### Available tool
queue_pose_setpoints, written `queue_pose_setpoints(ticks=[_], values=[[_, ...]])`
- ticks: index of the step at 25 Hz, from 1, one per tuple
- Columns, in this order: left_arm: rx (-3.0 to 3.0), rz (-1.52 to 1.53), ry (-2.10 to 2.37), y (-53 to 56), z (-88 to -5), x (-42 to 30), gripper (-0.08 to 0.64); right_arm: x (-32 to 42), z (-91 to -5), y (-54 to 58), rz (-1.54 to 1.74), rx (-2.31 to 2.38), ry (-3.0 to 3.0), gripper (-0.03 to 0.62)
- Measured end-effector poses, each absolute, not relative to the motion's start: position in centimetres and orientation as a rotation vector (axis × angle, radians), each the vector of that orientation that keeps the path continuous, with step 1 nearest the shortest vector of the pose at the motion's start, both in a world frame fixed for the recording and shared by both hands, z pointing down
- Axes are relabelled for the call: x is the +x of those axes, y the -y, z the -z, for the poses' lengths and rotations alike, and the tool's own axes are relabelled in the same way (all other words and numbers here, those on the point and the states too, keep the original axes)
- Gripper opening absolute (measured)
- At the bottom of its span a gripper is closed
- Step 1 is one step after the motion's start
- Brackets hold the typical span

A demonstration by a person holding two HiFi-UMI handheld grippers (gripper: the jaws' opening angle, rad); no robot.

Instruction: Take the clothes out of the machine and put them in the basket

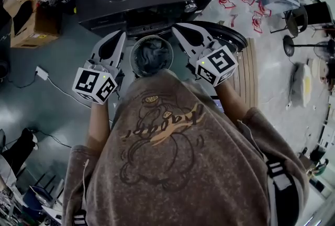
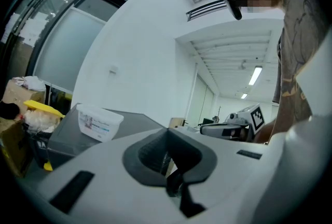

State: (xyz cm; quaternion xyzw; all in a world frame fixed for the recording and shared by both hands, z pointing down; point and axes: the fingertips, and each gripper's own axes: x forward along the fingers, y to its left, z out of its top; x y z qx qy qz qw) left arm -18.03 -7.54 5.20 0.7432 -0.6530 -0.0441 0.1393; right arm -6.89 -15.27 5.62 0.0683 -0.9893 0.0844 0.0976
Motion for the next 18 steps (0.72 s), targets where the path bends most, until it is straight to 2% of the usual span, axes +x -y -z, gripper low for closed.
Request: queue_pose_setpoints(ticks=[18], values=[[2.12, 0.139, 1.906, 6.5, -4.8, -17.6, 0.005, -6.2, -5.2, 15.0, -0.252, 0.211, 2.936, -0.006]])
